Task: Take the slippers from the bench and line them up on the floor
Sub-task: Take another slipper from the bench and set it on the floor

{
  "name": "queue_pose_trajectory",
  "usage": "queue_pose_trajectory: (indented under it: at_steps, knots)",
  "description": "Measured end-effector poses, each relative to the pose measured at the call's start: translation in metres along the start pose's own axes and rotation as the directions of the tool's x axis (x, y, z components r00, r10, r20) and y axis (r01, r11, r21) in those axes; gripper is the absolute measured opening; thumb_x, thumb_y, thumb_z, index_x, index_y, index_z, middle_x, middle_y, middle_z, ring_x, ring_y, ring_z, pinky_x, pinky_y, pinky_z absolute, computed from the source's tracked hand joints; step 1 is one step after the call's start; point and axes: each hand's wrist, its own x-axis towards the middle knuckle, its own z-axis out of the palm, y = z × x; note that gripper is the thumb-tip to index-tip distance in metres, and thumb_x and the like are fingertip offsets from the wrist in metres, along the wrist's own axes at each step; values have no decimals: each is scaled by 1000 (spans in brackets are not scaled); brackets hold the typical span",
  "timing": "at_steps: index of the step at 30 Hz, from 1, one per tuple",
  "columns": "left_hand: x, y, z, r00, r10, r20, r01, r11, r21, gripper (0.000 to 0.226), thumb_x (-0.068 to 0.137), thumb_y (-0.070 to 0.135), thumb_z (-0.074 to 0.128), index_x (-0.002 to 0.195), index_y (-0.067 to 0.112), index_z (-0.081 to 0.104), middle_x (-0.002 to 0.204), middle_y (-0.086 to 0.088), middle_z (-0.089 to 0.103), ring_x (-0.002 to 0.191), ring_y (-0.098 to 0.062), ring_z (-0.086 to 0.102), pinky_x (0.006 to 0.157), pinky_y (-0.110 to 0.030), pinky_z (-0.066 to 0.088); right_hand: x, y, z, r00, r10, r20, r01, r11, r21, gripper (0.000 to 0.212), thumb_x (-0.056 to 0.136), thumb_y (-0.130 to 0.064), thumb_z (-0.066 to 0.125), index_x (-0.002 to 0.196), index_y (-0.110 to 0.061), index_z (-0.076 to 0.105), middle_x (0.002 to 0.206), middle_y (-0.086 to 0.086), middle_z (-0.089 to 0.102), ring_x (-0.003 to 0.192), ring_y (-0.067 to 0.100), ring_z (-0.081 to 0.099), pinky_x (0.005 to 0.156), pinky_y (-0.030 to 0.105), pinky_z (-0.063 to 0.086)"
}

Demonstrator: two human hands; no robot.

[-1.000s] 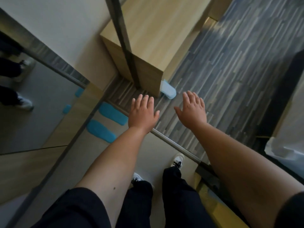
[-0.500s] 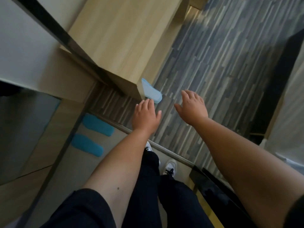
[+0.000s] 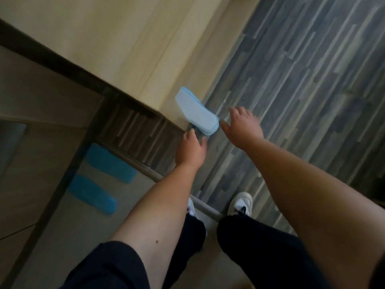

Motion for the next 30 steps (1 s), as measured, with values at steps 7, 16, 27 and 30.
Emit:
queue_pose_trajectory:
  at_steps: [7,16,27,30]
  knots:
    - [112,-17,87,957,-287,35,275,870,-409,46,97,37,46,135,13,46,137,-10,55,126,-29,53,98,-40,44,110,29,93,993,-100,63,101,995,-12,55,97,-47,44,139,-11,44,143,13,46,129,31,45,104,44,41]
    - [181,-40,140,850,-521,-80,335,650,-682,36,95,27,51,124,6,57,131,-15,60,121,-29,56,97,-33,40,191,17,150,981,-190,45,187,980,66,55,95,-43,49,140,-12,44,136,13,49,124,32,47,99,43,42]
    - [195,-41,143,854,-505,-126,273,640,-718,23,92,21,57,106,3,64,111,-16,68,104,-29,62,80,-25,37,217,27,162,994,-33,102,3,960,280,39,89,-33,59,123,-15,61,121,10,64,109,28,59,79,30,42]
    - [193,-41,141,860,-485,-155,267,689,-674,23,91,22,58,104,4,64,110,-16,69,102,-30,63,81,-28,42,216,30,161,993,-41,115,16,976,216,38,88,-35,58,122,-17,61,118,10,64,107,29,59,76,29,39]
